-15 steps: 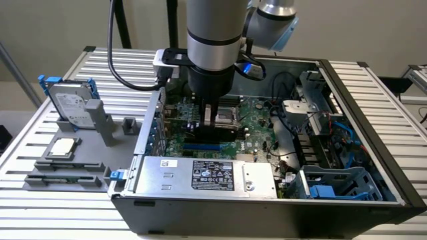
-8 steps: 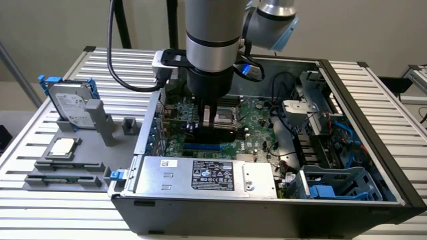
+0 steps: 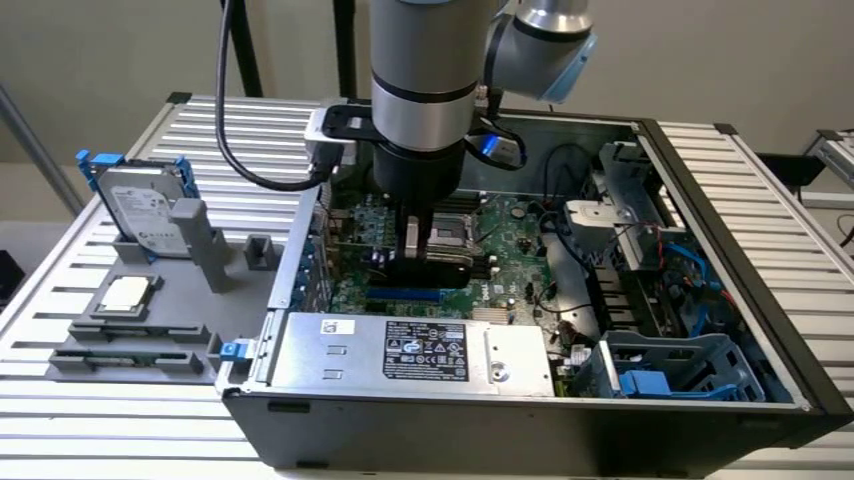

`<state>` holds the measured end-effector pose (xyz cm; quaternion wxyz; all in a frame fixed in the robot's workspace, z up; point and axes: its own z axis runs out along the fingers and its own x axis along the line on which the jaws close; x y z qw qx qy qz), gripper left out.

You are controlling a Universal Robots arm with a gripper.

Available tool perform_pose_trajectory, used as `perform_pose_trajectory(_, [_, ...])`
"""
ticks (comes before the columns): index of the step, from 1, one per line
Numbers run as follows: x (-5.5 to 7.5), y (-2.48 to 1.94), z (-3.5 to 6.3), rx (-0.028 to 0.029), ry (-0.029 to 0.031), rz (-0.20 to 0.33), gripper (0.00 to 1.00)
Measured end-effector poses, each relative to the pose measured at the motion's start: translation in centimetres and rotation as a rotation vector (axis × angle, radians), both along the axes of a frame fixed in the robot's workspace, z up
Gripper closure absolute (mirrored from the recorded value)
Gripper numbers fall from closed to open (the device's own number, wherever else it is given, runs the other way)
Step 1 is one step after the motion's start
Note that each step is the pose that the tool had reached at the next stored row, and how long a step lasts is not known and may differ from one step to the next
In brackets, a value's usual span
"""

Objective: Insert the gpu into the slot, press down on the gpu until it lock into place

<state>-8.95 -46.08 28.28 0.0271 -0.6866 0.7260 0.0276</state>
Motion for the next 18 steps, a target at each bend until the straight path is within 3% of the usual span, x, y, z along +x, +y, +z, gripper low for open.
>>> perform_pose_trajectory(5, [0.0,0.0,-0.53,-0.0009,0.0031,0.0,0.74])
perform_pose_trajectory(10, [0.0,0.0,-0.99,-0.0009,0.0105,0.0,0.74])
perform_pose_trajectory(18, [0.1,0.05,-1.34,-0.0013,0.0107,0.009,0.74])
